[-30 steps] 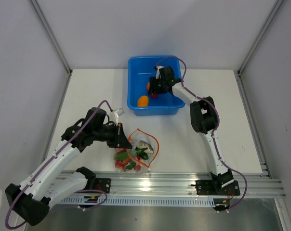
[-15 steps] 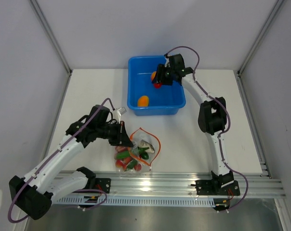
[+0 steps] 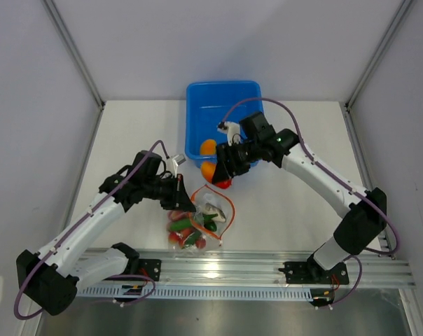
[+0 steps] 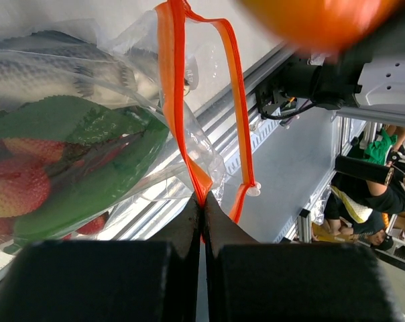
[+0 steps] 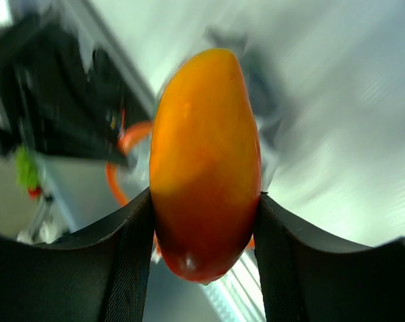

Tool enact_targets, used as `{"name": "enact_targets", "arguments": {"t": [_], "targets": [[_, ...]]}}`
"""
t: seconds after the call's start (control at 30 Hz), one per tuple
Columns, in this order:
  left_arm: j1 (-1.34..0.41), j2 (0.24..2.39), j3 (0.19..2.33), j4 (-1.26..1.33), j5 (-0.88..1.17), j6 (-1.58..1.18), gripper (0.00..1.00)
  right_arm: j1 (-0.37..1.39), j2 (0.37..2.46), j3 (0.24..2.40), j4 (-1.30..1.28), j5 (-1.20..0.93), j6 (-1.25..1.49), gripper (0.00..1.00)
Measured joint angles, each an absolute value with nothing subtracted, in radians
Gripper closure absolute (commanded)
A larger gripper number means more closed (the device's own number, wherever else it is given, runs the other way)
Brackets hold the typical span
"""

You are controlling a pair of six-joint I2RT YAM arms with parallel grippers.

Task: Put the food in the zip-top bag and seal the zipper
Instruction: Place the fake fruit in the zipper food storage bag.

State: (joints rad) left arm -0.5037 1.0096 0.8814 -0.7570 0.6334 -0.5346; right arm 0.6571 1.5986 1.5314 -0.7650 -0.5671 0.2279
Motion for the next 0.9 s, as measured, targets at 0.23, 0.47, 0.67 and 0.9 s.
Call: {"name": "enact_targets", "arguments": {"t": [0.23, 0.47, 0.67, 0.9], "targets": [[-0.503, 1.005, 0.898, -0.767, 0.633, -0.542, 0.99, 0.721, 1.507, 1.417, -0.917, -0.622, 0.178, 1.0], [-0.503, 0.992, 0.913, -0.768, 0.637, -0.543, 0.99, 0.723, 1.401, 1.338, -0.967, -0.668, 0.162, 0.92], [-0.503, 0.947, 0.913, -0.768, 0.636, -0.553, 0.99, 0.734, 1.491, 1.386, -0.984, -0.724, 0.126, 0.79], [-0.503, 0.917, 0.913, -0.766, 0.636, -0.574, 0.99, 0.8, 1.66, 1.487, -0.997, -0.739, 0.114, 0.33]]}}
